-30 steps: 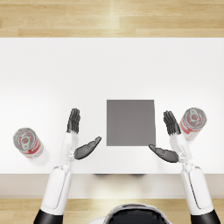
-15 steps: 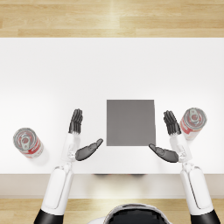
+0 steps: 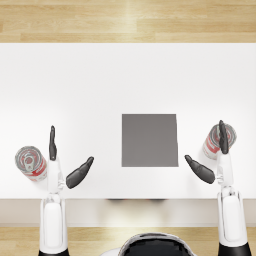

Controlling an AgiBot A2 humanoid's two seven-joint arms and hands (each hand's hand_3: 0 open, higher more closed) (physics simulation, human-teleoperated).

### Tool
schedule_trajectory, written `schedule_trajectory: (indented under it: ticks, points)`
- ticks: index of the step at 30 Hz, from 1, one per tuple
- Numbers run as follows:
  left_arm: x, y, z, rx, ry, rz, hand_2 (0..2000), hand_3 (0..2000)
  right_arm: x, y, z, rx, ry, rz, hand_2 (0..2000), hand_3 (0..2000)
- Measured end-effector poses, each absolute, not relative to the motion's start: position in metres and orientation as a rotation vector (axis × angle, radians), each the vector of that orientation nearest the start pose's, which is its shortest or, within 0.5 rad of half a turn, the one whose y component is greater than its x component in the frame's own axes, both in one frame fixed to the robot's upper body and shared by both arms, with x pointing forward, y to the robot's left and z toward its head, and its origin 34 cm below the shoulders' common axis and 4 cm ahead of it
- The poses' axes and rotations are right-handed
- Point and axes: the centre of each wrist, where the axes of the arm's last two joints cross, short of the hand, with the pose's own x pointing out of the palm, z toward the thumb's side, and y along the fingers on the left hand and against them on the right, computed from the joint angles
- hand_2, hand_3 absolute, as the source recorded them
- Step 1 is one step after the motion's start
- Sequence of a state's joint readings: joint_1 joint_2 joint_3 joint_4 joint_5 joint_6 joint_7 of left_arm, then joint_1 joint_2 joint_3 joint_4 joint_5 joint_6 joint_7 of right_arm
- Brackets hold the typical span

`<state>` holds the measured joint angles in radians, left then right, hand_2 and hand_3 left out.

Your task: Pick up the red can on the left and place it in the middle, then pick up the red can on the right and place it on top of the can in the middle

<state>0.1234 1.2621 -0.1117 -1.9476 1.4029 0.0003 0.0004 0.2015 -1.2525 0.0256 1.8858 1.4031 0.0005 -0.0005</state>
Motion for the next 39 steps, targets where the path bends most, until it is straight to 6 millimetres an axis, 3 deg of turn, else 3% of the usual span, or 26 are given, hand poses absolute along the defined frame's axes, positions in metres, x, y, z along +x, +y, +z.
schedule_trajectory:
  ticks: [6,14,32,39]
  points:
    - [0.2,0.288,0.245,0.552,-0.294,-1.303,0,0,0.238,-0.245,0.239,-0.537,-0.272,1.529,0,0]
    - [0.181,0.316,0.227,0.474,-0.26,-1.148,0,0,0.243,-0.267,0.223,-0.468,-0.223,1.451,0,0]
    - [0.185,0.331,0.132,0.113,-0.078,-1.1,0,0,0.263,-0.281,0.142,-0.18,-0.02,1.427,0,0]
    - [0.196,0.335,0.108,0.03,-0.031,-1.104,0,0,0.271,-0.281,0.111,-0.07,0.058,1.427,0,0]
